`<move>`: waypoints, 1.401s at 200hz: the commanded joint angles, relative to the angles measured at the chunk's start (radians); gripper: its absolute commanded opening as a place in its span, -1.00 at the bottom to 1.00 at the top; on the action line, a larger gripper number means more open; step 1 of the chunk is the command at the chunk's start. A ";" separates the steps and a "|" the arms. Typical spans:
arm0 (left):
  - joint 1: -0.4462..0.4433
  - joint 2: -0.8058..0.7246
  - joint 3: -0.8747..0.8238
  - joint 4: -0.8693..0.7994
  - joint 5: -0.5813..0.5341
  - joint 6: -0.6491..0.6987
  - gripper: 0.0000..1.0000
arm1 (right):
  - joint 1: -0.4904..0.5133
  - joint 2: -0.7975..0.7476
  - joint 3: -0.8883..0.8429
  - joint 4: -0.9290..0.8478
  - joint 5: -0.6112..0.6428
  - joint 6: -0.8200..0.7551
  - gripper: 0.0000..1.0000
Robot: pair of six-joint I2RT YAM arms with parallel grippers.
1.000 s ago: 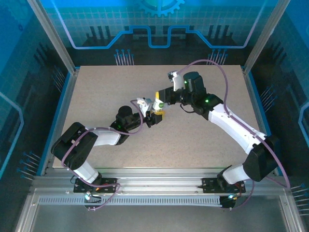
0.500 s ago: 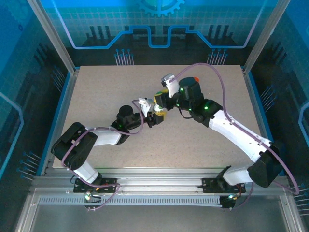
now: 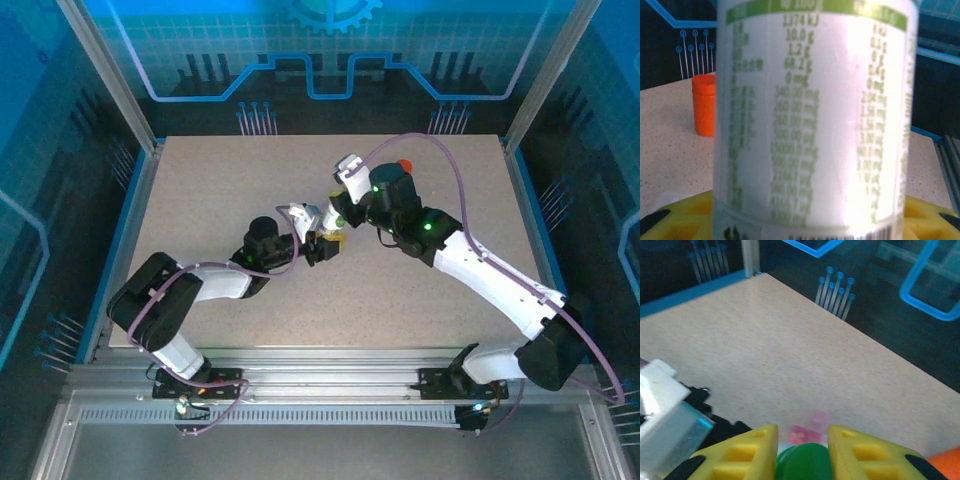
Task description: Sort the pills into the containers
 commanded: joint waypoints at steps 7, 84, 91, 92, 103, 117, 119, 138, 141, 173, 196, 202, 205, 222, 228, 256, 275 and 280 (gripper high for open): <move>0.007 0.009 0.020 0.010 0.047 -0.018 -1.00 | -0.006 -0.021 0.026 -0.052 0.134 -0.091 -1.00; 0.006 0.028 -0.017 0.136 0.062 -0.026 -1.00 | -0.156 -0.045 0.091 -0.119 -0.278 0.410 0.04; 0.006 0.029 -0.016 0.138 0.068 -0.027 -1.00 | -0.177 -0.048 0.074 -0.100 -0.324 0.473 0.10; 0.006 0.030 -0.016 0.138 0.069 -0.027 -1.00 | -0.181 -0.049 0.072 -0.097 -0.332 0.480 0.11; 0.006 0.033 -0.015 0.150 0.083 -0.028 -1.00 | -0.201 -0.046 0.054 -0.072 -0.390 0.542 0.16; 0.007 0.043 -0.026 0.216 0.116 -0.028 -1.00 | -0.221 -0.033 0.039 -0.053 -0.445 0.606 0.18; 0.007 0.047 -0.028 0.229 0.120 -0.029 -1.00 | -0.223 -0.031 0.037 -0.049 -0.453 0.615 0.18; 0.008 0.058 -0.033 0.290 0.145 -0.044 -1.00 | -0.234 -0.012 0.017 -0.009 -0.542 0.679 0.23; 0.008 0.059 -0.031 0.289 0.147 -0.045 -1.00 | -0.235 -0.010 0.015 -0.006 -0.551 0.683 0.24; 0.009 0.057 -0.021 0.265 0.166 -0.047 -1.00 | -0.234 0.011 0.008 -0.008 -0.591 0.671 0.36; 0.009 0.049 -0.020 0.253 0.164 -0.041 -1.00 | -0.230 0.005 -0.009 0.002 -0.594 0.662 0.35; 0.009 0.048 -0.019 0.248 0.164 -0.042 -1.00 | -0.230 0.005 -0.011 0.001 -0.594 0.662 0.34; 0.009 0.049 -0.017 0.247 0.164 -0.041 -1.00 | -0.230 0.003 -0.011 0.001 -0.595 0.662 0.33; 0.009 0.049 -0.011 0.235 0.161 -0.042 -1.00 | -0.230 0.008 -0.007 -0.014 -0.601 0.656 0.30; 0.009 0.049 -0.009 0.231 0.160 -0.041 -1.00 | -0.230 0.009 -0.006 -0.019 -0.603 0.657 0.30; 0.009 0.047 -0.004 0.215 0.150 -0.034 -1.00 | -0.230 0.011 -0.021 -0.021 -0.611 0.659 0.30; 0.008 0.046 -0.003 0.211 0.139 -0.031 -1.00 | -0.222 0.005 -0.035 -0.013 -0.591 0.664 0.30; 0.009 0.046 -0.003 0.210 0.135 -0.029 -1.00 | -0.218 0.002 -0.039 -0.011 -0.582 0.666 0.30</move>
